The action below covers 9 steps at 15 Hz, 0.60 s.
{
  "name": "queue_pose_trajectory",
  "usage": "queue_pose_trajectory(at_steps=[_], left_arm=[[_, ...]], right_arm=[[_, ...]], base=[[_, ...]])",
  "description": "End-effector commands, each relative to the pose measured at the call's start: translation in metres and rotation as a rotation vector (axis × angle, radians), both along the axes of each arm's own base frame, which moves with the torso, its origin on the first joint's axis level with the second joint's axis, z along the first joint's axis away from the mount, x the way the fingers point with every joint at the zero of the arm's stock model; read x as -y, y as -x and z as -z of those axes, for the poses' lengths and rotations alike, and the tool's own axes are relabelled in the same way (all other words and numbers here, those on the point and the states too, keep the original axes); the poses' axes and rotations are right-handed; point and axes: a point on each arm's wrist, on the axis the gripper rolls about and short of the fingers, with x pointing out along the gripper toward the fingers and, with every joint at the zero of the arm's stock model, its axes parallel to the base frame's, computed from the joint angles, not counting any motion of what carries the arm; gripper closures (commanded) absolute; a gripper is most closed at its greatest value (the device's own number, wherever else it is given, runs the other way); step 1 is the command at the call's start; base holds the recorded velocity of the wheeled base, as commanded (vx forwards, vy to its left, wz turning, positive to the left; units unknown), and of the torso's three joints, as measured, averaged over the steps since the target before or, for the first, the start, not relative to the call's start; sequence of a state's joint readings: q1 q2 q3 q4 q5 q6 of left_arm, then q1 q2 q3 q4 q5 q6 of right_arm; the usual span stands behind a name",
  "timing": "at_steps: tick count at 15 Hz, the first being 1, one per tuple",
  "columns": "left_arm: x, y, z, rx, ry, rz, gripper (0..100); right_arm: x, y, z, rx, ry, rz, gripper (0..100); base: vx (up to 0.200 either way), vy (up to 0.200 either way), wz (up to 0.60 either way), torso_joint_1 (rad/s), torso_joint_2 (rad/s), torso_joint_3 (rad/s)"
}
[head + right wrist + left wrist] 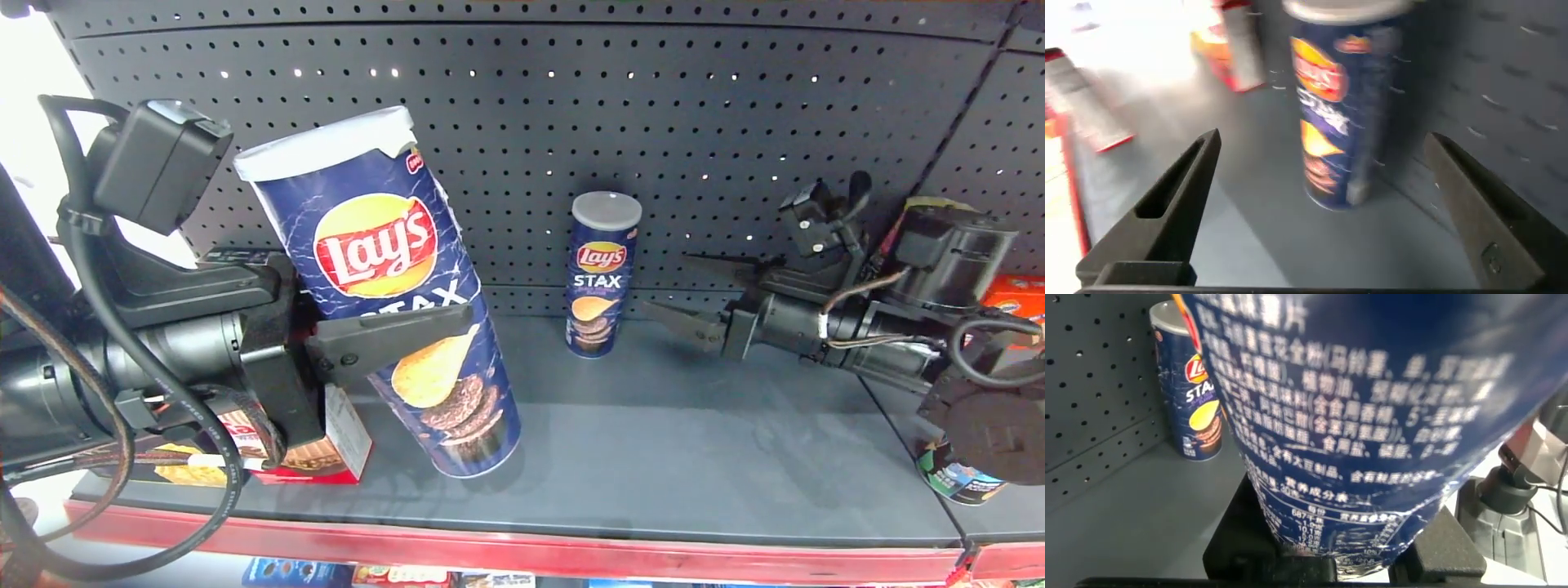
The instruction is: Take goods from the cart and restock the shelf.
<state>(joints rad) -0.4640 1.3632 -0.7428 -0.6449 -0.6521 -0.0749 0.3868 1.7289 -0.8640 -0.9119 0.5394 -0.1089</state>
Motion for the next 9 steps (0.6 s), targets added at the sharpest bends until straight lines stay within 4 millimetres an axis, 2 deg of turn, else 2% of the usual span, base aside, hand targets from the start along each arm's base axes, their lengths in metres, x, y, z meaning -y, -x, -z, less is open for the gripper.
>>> queue_pose_trajectory(at_steps=[1, 3, 5, 6, 9], left_arm=[[0.0, 0.001, 0.0, 0.003, 0.001, 0.004, 100], [0.001, 0.001, 0.0, 0.003, 0.001, 0.01, 100], [0.001, 0.001, 0.0, 0.003, 0.001, 0.011, 100], [0.001, 0.001, 0.0, 0.003, 0.001, 0.011, 100], [0.001, 0.001, -0.001, 0.005, 0.001, 0.013, 100]], right_arm=[[-0.003, -0.018, 0.004, -0.028, 0.02, -0.055, 0], [0.0, -0.025, -0.007, -0.006, 0.026, -0.102, 0], [0.005, -0.046, -0.01, 0.058, 0.049, -0.194, 0], [0.004, -0.047, -0.01, 0.058, 0.049, -0.196, 0], [0.0, -0.065, -0.013, 0.094, 0.047, -0.245, 0]], base=[[0.0, 0.0, 0.0, 0.0, 0.0, 0.0], [0.0, 0.0, 0.0, 0.0, 0.0, 0.0], [0.0, 0.0, 0.0, 0.0, 0.0, 0.0], [0.0, 0.0, 0.0, 0.0, 0.0, 0.0], [0.0, 0.0, 0.0, 0.0, 0.0, 0.0]])
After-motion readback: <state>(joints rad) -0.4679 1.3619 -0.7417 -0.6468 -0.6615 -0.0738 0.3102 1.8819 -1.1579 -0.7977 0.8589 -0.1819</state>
